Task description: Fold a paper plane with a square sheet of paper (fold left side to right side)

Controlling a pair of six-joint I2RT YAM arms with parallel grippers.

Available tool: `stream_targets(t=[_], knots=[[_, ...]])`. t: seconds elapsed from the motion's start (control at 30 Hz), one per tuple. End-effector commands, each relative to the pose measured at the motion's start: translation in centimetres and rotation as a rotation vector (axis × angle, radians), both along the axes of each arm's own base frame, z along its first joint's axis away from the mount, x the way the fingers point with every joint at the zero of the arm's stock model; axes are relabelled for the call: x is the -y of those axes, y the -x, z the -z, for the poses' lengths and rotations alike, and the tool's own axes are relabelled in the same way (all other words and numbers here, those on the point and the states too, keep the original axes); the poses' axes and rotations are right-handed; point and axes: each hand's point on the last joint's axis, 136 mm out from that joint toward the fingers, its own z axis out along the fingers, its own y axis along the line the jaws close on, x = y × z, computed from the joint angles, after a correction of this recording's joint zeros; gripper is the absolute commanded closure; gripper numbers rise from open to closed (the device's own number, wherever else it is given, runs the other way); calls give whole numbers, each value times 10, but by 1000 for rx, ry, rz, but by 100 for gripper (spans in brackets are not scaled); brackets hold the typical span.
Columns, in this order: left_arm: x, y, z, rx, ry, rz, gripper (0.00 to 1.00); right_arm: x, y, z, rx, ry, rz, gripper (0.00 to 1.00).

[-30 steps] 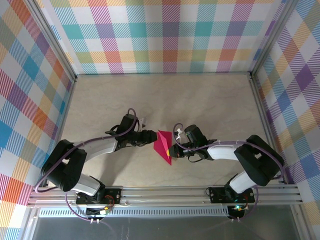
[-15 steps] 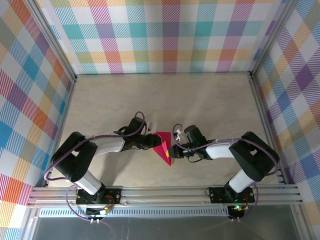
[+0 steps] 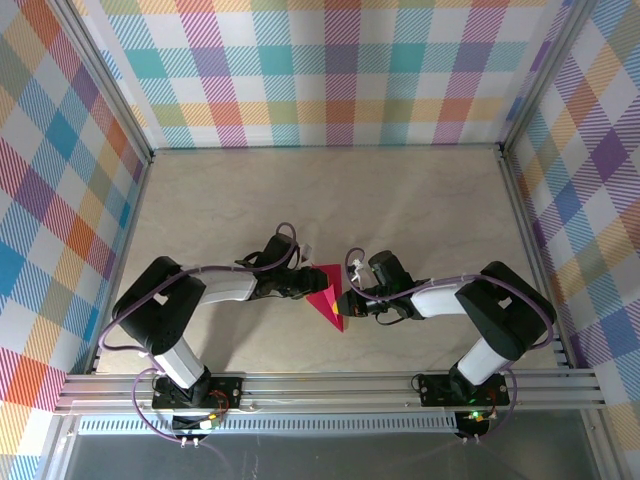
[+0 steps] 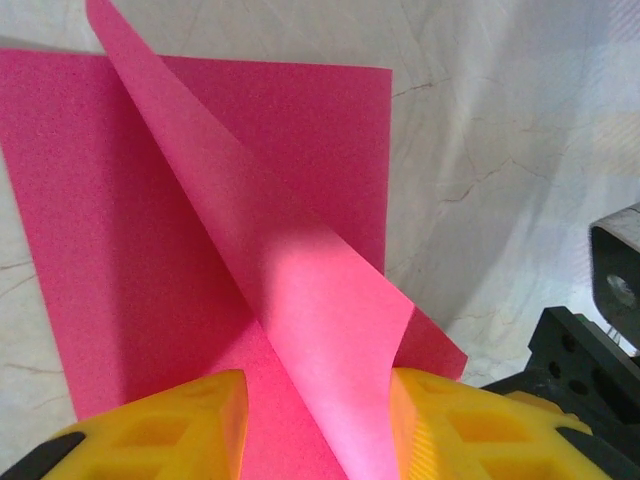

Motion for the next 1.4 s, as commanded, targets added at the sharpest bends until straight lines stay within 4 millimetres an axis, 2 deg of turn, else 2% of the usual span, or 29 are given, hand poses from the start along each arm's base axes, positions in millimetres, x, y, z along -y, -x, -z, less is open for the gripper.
stream_targets(t=[0.0, 0.27, 0.53, 0.7, 1.13, 1.37], knots=[[9, -7, -4, 19, 12, -4, 59, -1, 2, 2, -13, -18, -13, 100], [2, -4, 17, -21, -51, -10, 59, 0, 2, -1, -13, -24, -10, 97], [-2, -1, 25, -37, -70, -14, 59, 10, -7, -21, 15, -42, 30, 71], [-2, -1, 24, -30, -70, -14, 59, 20, -15, -30, 22, -35, 62, 60], [-3, -2, 24, -23, -77, -16, 59, -1, -31, -27, -9, -49, 22, 60], [-3, -1, 24, -24, -79, -12, 59, -10, -35, -19, -25, -33, 7, 67]])
